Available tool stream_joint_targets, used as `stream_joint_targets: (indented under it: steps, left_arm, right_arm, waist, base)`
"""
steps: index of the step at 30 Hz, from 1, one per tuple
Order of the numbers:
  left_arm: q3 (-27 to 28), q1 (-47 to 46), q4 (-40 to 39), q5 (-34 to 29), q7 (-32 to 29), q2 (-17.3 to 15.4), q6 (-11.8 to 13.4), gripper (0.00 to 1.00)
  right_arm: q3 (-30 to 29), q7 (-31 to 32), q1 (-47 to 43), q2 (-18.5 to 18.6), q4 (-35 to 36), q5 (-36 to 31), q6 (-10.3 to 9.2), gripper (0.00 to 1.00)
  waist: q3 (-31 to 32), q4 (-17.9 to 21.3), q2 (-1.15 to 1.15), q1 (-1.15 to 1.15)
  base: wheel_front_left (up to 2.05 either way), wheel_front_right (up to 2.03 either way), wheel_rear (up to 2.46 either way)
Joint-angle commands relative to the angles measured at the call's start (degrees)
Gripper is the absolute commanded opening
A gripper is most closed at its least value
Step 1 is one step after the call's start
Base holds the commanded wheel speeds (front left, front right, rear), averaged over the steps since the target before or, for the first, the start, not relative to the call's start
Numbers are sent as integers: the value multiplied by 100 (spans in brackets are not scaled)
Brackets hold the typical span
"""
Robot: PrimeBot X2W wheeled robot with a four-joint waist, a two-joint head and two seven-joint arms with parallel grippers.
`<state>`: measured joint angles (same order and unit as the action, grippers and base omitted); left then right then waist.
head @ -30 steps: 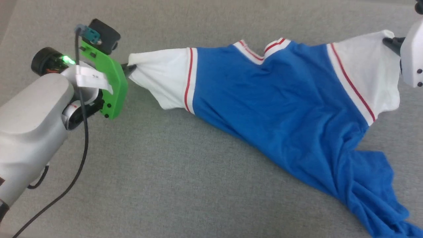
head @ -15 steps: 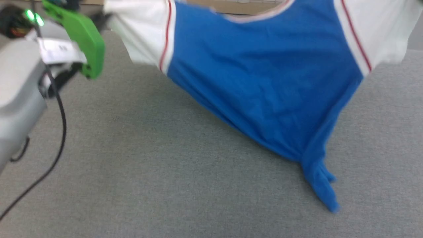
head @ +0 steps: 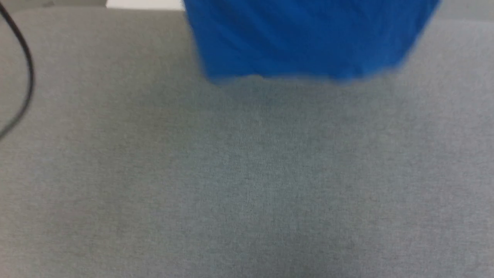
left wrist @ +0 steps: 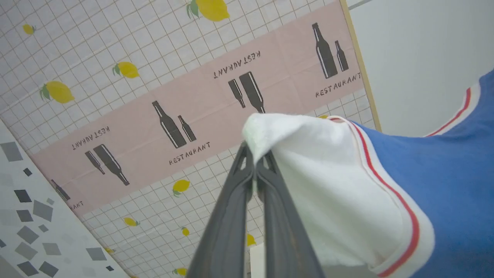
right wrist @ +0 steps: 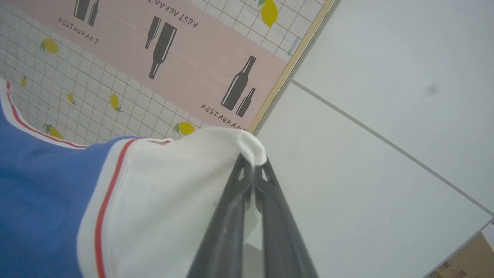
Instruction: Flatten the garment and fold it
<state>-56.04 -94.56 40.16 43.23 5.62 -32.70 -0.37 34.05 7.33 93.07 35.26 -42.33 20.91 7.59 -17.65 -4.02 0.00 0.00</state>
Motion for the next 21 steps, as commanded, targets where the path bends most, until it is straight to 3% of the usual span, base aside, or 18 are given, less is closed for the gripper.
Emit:
stream_joint_targets:
  steps: [1,11,21]
  left_arm:
    - [66,-294,108,-117,121,46,68,0]
    - [504,-1894,686,-476,819,166,272,0]
    - [716,-1650,957,-319,921,253,194,0]
  right_arm:
    - [-87,-98,275,-80,-109,-201,-10,0]
    - [-815,-498,1987,-557,-805,-1203,-10,0]
    - [-892,-955,2068,-906,-1526,-1409,-10,0]
  waist:
    - [-531,50,0,0]
    - [-1368,50,0,0]
    - [-1629,61,0,0]
  base:
    - [0,0,0]
    - [0,0,0]
    - [0,0,0]
